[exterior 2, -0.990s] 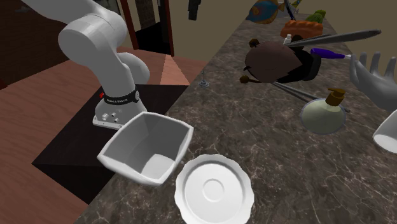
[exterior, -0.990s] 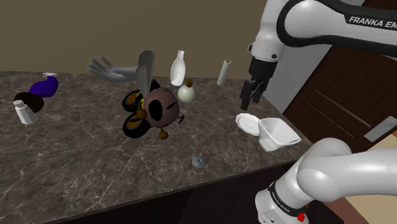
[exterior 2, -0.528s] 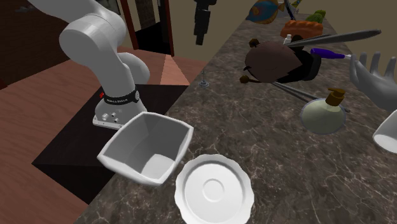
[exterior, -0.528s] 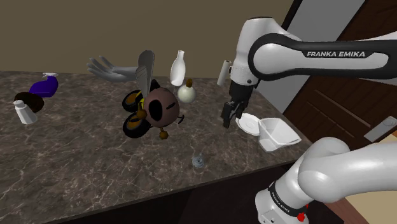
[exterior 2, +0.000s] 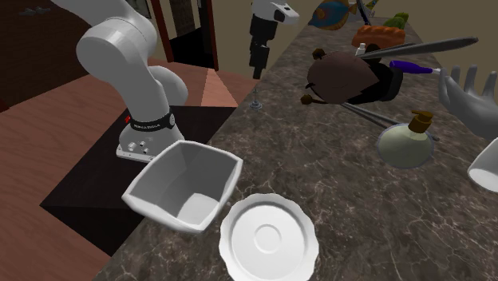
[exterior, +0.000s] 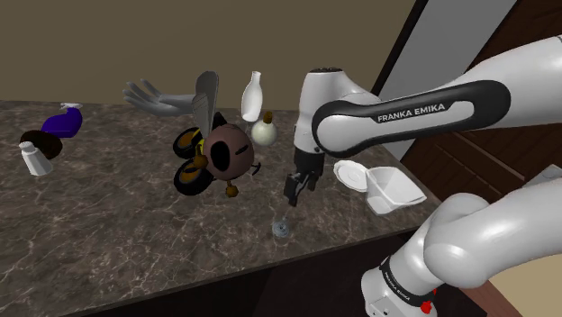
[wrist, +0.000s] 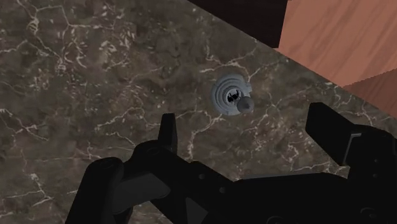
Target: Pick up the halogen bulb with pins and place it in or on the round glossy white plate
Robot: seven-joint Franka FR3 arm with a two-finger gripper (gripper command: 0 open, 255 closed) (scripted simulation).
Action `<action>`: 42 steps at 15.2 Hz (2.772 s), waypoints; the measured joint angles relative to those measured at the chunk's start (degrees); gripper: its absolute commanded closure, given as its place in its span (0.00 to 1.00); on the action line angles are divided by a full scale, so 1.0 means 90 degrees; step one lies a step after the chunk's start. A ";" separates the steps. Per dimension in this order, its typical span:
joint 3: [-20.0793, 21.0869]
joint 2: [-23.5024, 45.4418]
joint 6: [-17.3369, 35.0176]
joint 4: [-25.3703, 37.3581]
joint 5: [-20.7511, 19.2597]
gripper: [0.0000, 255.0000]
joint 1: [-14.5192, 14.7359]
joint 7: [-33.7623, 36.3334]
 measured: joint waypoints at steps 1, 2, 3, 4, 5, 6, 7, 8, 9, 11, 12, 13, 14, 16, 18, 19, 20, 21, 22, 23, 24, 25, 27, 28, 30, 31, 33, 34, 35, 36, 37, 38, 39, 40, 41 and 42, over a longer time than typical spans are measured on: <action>0.0071 0.0242 0.0248 -0.0012 -0.0001 0.00 0.0009 0.0035; 0.0148 0.0451 0.0457 -0.0014 0.0002 0.00 0.0030 0.0092; 0.0208 0.0705 0.0693 -0.0002 -0.0025 0.00 0.0027 0.0125; 0.0317 0.0971 0.0980 -0.0031 -0.0012 0.00 0.0070 0.0221; 0.0368 0.1130 0.1122 -0.0015 -0.0026 0.00 0.0084 0.0270; 0.0399 0.1260 0.1269 -0.0032 -0.0039 0.00 0.0087 0.0296; 0.0410 0.1339 0.1366 -0.0049 -0.0051 0.00 0.0083 0.0302; 0.0423 0.1415 0.1479 -0.0085 -0.0058 0.00 0.0082 0.0311; 0.0438 0.1486 0.1597 -0.0133 -0.0062 0.00 0.0085 0.0320; 0.0462 0.1626 0.1836 -0.0234 -0.0070 0.00 0.0086 0.0335; 0.0486 0.1738 0.1974 -0.0262 -0.0084 0.00 0.0091 0.0365; 0.0489 0.1770 0.2040 -0.0297 -0.0086 0.00 0.0090 0.0363; 0.0493 0.1787 0.2071 -0.0308 -0.0087 0.00 0.0091 0.0366; 0.0494 0.1805 0.2102 -0.0320 -0.0089 0.00 0.0090 0.0367; 0.0495 0.1810 0.2111 -0.0323 -0.0090 0.00 0.0091 0.0368; 0.0495 0.1811 0.2112 -0.0324 -0.0090 0.00 0.0091 0.0368; 0.0495 0.1811 0.2112 -0.0324 -0.0090 1.00 0.0091 0.0368; 0.0495 0.1811 0.2112 -0.0324 -0.0090 1.00 0.0091 0.0368; 0.0495 0.1811 0.2112 -0.0324 -0.0090 1.00 0.0091 0.0368; 0.0495 0.1810 0.2112 -0.0324 -0.0090 1.00 0.0090 0.0368; 0.0495 0.1810 0.2112 -0.0324 -0.0090 1.00 0.0091 0.0368; 0.0495 0.1811 0.2113 -0.0323 -0.0090 1.00 0.0091 0.0368; 0.0495 0.1811 0.2113 -0.0323 -0.0090 1.00 0.0091 0.0368; 0.0495 0.1811 0.2113 -0.0323 -0.0090 1.00 0.0091 0.0368; 0.0495 0.1811 0.2113 -0.0323 -0.0090 1.00 0.0091 0.0368; 0.0490 0.1749 0.2054 -0.0324 -0.0073 1.00 0.0096 0.0356; 0.0480 0.1627 0.1891 -0.0280 -0.0050 1.00 0.0104 0.0347; 0.0472 0.1531 0.1768 -0.0249 -0.0031 1.00 0.0111 0.0339; 0.0460 0.1437 0.1667 -0.0241 -0.0012 1.00 0.0117 0.0324; 0.0446 0.1351 0.1558 -0.0217 -0.0001 1.00 0.0119 0.0310; 0.0432 0.1265 0.1440 -0.0184 0.0008 1.00 0.0120 0.0299; 0.0418 0.1184 0.1345 -0.0168 0.0018 1.00 0.0123 0.0286; 0.0406 0.1113 0.1248 -0.0142 0.0026 1.00 0.0125 0.0279; 0.0403 0.1024 0.1146 -0.0126 0.0045 1.00 0.0140 0.0283; 0.0389 0.0940 0.1032 -0.0096 0.0053 1.00 0.0144 0.0274; 0.0370 0.0855 0.0910 -0.0058 0.0056 1.00 0.0145 0.0264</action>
